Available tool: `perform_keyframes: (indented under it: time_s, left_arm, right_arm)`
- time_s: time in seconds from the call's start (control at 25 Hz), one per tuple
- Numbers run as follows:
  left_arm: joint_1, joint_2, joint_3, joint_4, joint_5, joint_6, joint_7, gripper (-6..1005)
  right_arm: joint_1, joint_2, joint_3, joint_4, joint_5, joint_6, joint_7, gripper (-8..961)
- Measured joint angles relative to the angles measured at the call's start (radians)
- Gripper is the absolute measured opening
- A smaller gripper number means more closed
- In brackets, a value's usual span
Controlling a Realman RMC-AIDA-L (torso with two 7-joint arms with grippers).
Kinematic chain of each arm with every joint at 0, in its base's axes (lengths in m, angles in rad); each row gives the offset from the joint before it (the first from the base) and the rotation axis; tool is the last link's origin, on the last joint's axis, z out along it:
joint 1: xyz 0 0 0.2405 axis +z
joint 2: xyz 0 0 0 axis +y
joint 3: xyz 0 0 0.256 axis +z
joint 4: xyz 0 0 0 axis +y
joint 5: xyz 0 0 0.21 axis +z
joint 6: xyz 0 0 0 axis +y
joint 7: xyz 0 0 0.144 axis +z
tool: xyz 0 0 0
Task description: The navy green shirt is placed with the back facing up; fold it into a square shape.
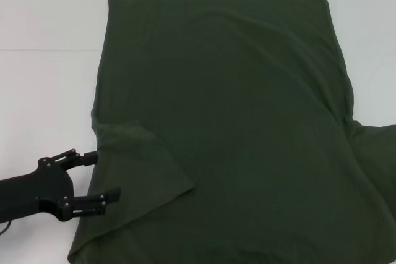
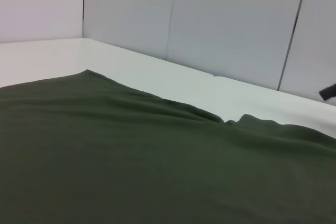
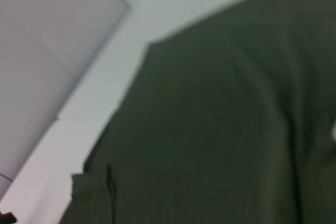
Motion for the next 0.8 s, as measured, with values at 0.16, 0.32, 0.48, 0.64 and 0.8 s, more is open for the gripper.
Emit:
perform_keyframes:
  time_s: [0.16,0.32,0.48,0.64,0.8]
  left_arm:
    - [-0.004,0.002,0.002,0.002,0.000,0.018,0.000,934]
    - [-0.011,0.004,0.005,0.002,0.000,0.025,-0.004,934]
    - [-0.012,0.005,0.002,0.003,0.000,0.025,-0.003,934]
    - [-0.010,0.005,0.003,0.011,0.000,0.028,-0.011,934]
    - [-0.005,0.003,0.002,0.012,0.000,0.029,-0.008,934]
  right_arm:
    - [0.057,-0.041,-0.001,-0.051,-0.169,-0.051,0.252,918]
    - [0.124,-0.070,0.000,-0.051,-0.368,-0.041,0.338,909]
    - [0.164,-0.070,-0.009,-0.058,-0.467,-0.004,0.359,905]
    - [0.179,-0.064,-0.035,-0.036,-0.492,0.038,0.369,901]
    - [0.182,-0.066,-0.058,0.011,-0.496,0.086,0.363,896]
